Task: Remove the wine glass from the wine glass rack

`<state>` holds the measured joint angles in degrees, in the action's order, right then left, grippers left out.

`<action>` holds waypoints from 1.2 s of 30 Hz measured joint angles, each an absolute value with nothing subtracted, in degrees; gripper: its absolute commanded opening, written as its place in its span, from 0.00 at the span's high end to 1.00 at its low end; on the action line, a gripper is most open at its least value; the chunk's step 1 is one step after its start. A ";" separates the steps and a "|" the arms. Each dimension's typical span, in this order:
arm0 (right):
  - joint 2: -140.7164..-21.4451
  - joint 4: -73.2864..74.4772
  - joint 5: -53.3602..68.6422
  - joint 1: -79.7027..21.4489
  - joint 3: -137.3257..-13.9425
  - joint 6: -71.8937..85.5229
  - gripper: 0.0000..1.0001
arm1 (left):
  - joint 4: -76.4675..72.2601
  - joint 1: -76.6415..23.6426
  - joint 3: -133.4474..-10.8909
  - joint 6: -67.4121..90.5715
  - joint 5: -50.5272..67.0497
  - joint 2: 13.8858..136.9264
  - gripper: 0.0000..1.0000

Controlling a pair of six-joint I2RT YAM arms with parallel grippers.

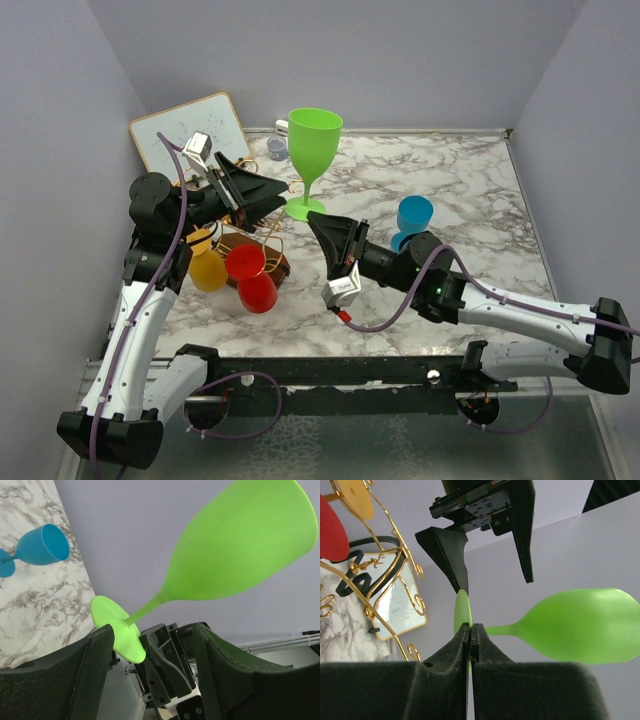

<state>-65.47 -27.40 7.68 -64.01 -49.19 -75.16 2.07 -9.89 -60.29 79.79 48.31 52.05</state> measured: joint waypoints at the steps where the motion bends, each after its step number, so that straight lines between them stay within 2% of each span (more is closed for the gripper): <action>1: -65.80 -28.34 6.94 -64.36 -48.93 -75.90 0.99 | 2.04 -9.89 -60.29 79.83 48.21 52.01 0.33; 11: -67.42 -37.89 0.91 -66.06 -44.47 -84.03 0.99 | 3.70 -9.89 -60.29 78.76 46.94 51.86 0.33; 21: -66.41 -39.88 0.19 -67.07 -43.62 -85.52 0.99 | 5.23 -9.89 -60.29 77.84 45.76 51.88 0.34; 27: -70.63 -42.48 0.14 -68.77 -44.16 -86.04 0.99 | 4.73 -9.89 -60.07 78.35 45.78 51.88 0.37; 29: -72.90 -44.14 -0.16 -69.45 -44.80 -86.70 0.99 | 4.73 -9.87 -59.81 78.37 45.36 51.88 0.42; 32: -75.50 -46.87 -0.56 -70.19 -46.17 -87.37 0.99 | 4.78 -9.85 -59.16 78.59 44.71 51.88 0.58; 36: -77.87 -49.56 -0.91 -70.81 -47.57 -88.51 0.99 | 4.78 -10.37 -58.87 78.89 44.77 51.86 0.73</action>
<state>-77.87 -49.56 -0.91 -70.81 -47.57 -88.51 4.78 -10.37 -58.87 78.89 44.77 51.86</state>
